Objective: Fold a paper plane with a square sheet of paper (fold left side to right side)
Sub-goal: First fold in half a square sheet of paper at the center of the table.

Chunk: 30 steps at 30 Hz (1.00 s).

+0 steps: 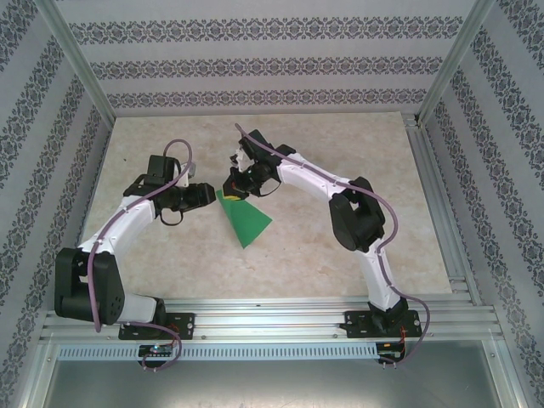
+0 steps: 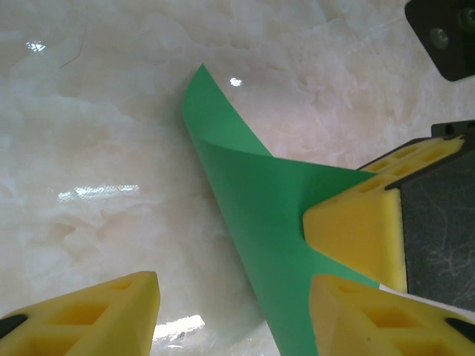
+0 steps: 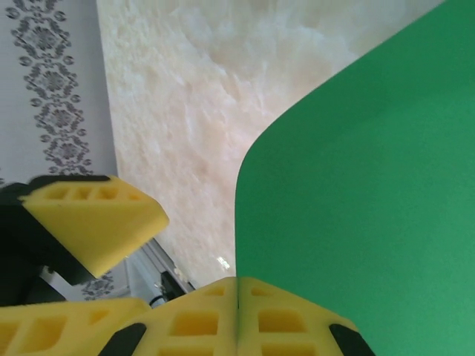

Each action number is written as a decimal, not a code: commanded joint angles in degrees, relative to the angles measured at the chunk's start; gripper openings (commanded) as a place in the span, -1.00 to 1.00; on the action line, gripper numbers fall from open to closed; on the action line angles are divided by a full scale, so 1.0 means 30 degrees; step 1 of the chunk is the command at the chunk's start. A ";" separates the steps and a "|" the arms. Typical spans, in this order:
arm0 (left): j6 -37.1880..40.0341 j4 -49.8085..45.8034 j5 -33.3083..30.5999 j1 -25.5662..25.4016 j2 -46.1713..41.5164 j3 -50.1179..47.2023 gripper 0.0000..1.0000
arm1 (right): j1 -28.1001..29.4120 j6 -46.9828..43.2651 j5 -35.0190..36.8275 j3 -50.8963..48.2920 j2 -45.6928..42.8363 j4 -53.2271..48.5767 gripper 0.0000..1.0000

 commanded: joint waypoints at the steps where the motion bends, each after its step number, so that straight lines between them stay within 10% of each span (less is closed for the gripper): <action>1: -0.0436 0.1446 0.1043 0.0271 0.0696 -0.0287 0.12 | -0.0713 0.1438 -0.1000 0.1214 0.0972 0.2336 -1.00; 14: -0.1198 0.4835 0.3874 0.0178 0.4814 0.0594 0.23 | -0.2939 0.0291 -0.0798 0.1625 0.2536 0.2564 -1.00; 30: -0.0178 0.3011 0.1171 -0.1773 0.9111 0.3865 0.27 | -0.4065 -0.2918 0.0246 0.3371 0.4547 0.0093 -1.00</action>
